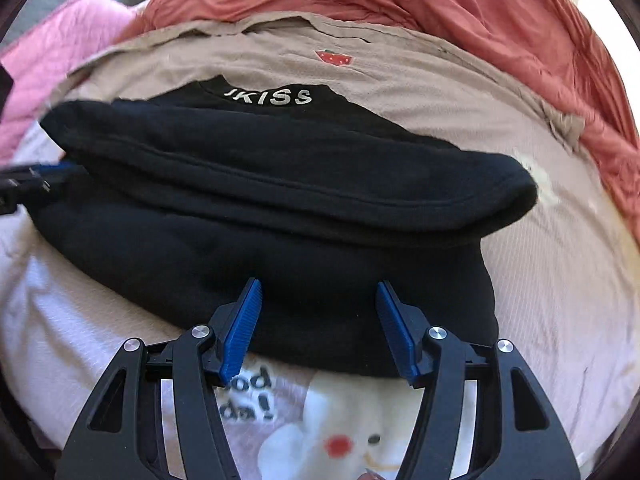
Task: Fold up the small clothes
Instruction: 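Open both tools and release the folded hem onto the shirt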
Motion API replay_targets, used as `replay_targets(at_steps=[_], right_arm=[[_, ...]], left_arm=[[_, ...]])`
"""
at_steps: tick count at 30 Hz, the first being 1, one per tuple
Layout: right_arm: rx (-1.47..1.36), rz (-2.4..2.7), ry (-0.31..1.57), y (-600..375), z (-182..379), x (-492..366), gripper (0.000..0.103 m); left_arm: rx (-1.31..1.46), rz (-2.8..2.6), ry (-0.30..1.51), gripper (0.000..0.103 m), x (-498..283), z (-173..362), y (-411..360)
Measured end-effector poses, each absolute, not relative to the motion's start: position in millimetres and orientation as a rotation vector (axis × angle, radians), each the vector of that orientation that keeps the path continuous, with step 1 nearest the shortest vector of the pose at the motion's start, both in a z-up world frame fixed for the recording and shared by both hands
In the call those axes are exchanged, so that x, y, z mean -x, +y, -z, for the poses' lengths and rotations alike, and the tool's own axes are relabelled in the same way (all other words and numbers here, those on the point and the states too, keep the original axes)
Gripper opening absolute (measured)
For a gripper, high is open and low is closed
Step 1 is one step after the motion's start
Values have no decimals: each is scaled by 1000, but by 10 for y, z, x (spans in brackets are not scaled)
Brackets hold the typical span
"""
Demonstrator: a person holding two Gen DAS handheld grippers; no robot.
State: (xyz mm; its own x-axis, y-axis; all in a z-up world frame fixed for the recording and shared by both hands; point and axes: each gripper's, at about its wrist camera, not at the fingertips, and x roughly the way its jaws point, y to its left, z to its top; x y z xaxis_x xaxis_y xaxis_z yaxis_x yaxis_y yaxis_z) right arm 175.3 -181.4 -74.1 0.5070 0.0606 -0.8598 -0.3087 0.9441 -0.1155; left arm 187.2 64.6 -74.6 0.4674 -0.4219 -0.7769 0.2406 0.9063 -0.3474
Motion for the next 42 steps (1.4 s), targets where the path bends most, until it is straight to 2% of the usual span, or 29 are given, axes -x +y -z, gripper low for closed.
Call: replay_targets(at_steps=[8, 10, 12, 18, 26, 34, 38, 42], right_arm=[[281, -187, 994, -1746, 627, -1804, 58], [236, -205, 988, -1760, 572, -1780, 58], [218, -240, 1000, -1732, 570, -1767, 58], [292, -278, 995, -1447, 584, -1840, 57], [306, -223, 958, -1280, 559, -2236, 57], [286, -167, 895, -1359, 225, -2687, 59], [195, -224, 867, -1505, -37, -2562, 59], [207, -381, 920, -1380, 84, -2114, 59]], left_arm=[[272, 360, 944, 49, -1957, 696, 884], [320, 359, 916, 53, -1986, 674, 989], [362, 362, 891, 65, -1999, 644, 1060], [424, 363, 821, 65, -2027, 527, 1204], [443, 361, 821, 69, -2033, 518, 1229], [436, 362, 828, 69, -2032, 532, 1235], [434, 365, 828, 69, -2053, 538, 1239], [445, 357, 837, 69, -2075, 576, 1258]])
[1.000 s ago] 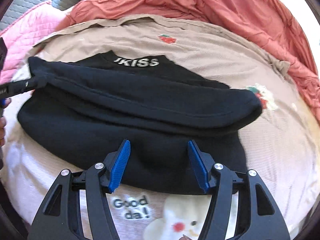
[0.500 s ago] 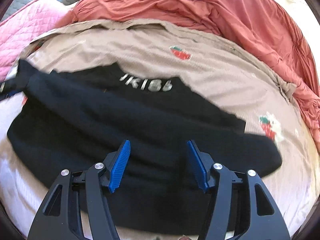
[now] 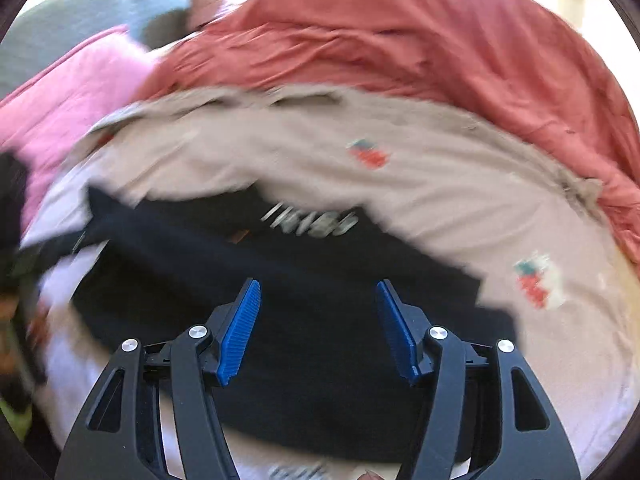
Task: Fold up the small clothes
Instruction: 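Open both tools and release the folded hem onto the shirt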
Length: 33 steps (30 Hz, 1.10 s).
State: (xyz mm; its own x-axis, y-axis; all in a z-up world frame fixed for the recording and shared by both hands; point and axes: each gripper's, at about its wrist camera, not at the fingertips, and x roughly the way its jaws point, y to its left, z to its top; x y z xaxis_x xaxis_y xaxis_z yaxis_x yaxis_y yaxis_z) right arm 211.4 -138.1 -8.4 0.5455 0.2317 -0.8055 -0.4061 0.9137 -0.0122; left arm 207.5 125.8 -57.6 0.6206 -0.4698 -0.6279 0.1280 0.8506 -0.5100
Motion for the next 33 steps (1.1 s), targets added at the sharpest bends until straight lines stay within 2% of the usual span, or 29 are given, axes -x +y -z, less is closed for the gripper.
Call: replay_targets(at_steps=[6, 9, 13, 21, 26, 33], right_arm=[[103, -540, 1064, -1000, 544, -1783, 59], [133, -524, 1058, -836, 633, -1825, 59], [140, -460, 1054, -877, 551, -2053, 59], [176, -322, 925, -1141, 126, -2543, 60], [125, -283, 892, -1454, 60, -2490, 67], [63, -202, 942, -1954, 200, -2241, 67]], left_arm=[[453, 370, 811, 69, -2045, 530, 1273], [452, 372, 801, 69, -2042, 498, 1276], [474, 374, 796, 69, -2047, 491, 1311], [485, 352, 790, 69, -2041, 468, 1375], [474, 312, 806, 74, -2046, 457, 1420], [468, 229, 882, 74, -2089, 530, 1515]])
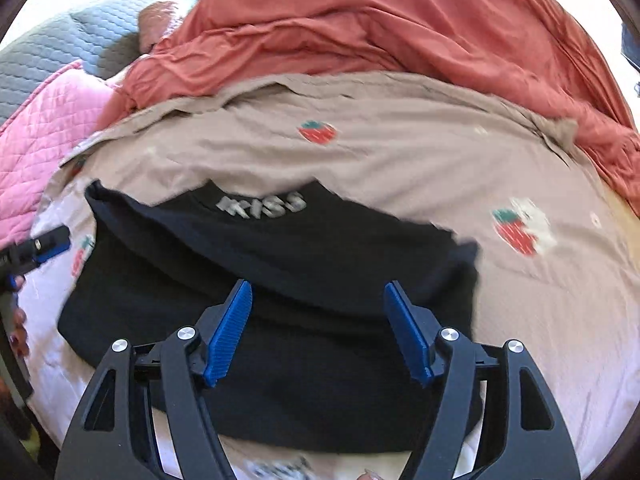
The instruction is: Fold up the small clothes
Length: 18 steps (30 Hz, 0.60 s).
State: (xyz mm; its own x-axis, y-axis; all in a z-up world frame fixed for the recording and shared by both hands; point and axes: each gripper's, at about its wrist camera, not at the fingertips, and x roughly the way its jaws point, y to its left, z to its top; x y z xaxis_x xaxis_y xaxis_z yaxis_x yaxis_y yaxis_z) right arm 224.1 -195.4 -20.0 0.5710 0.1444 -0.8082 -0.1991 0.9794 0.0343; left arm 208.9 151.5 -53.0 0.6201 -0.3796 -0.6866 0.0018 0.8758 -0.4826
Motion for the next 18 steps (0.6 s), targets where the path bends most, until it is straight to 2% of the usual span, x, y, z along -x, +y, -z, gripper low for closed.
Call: replay_targets(at_steps=[4, 7, 18], right_arm=[[69, -186, 1012, -2093, 376, -2202, 66], [138, -178, 1066, -2011, 552, -2249, 56], [310, -140, 1028, -1701, 570, -2675, 55]], left_arm=[[498, 263, 913, 74, -2105, 617, 1461], [437, 292, 934, 74, -2097, 644, 1289], [350, 319, 1006, 76, -2111, 808, 1084]])
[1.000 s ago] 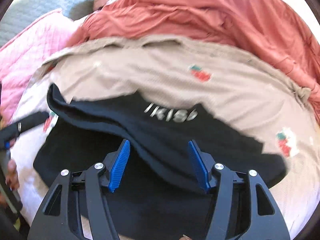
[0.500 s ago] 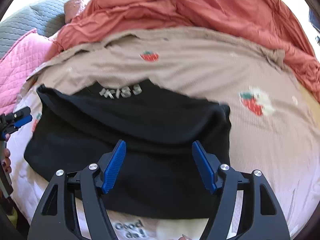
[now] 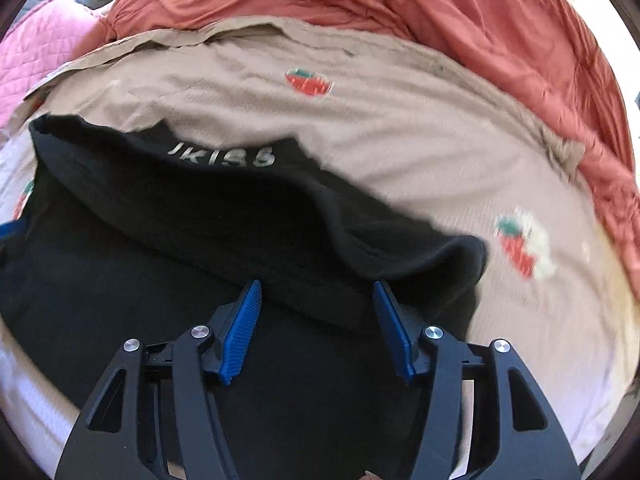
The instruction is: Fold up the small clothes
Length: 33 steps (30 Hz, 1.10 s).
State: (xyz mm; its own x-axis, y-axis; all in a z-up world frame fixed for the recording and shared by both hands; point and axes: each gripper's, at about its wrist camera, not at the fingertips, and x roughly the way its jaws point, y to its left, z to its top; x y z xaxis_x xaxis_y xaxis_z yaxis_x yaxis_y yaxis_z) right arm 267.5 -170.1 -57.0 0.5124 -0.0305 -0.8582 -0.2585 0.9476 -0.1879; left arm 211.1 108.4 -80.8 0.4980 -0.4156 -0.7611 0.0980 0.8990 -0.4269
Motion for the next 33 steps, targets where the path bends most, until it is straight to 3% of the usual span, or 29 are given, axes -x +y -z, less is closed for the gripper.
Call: replay_targets(at_steps=[4, 7, 12, 22, 26, 33], right_arm=[[270, -79, 933, -1836, 227, -2868, 57], [158, -59, 895, -2071, 30, -2841, 66], [108, -46, 901, -2419, 109, -2537, 68], [-68, -92, 1007, -2876, 579, -2047, 68], [-161, -153, 1003, -2941, 623, -2035, 56], [-234, -206, 1002, -2975, 769, -1901, 56]], left_arm=[[360, 320, 1004, 76, -2116, 810, 1100], [357, 308, 1013, 76, -2113, 788, 1121], [363, 245, 1015, 77, -2100, 734, 1273], [486, 205, 1039, 77, -1868, 751, 1613], [478, 227, 1045, 78, -1765, 792, 1512], [508, 202, 1098, 78, -1713, 978, 1352]])
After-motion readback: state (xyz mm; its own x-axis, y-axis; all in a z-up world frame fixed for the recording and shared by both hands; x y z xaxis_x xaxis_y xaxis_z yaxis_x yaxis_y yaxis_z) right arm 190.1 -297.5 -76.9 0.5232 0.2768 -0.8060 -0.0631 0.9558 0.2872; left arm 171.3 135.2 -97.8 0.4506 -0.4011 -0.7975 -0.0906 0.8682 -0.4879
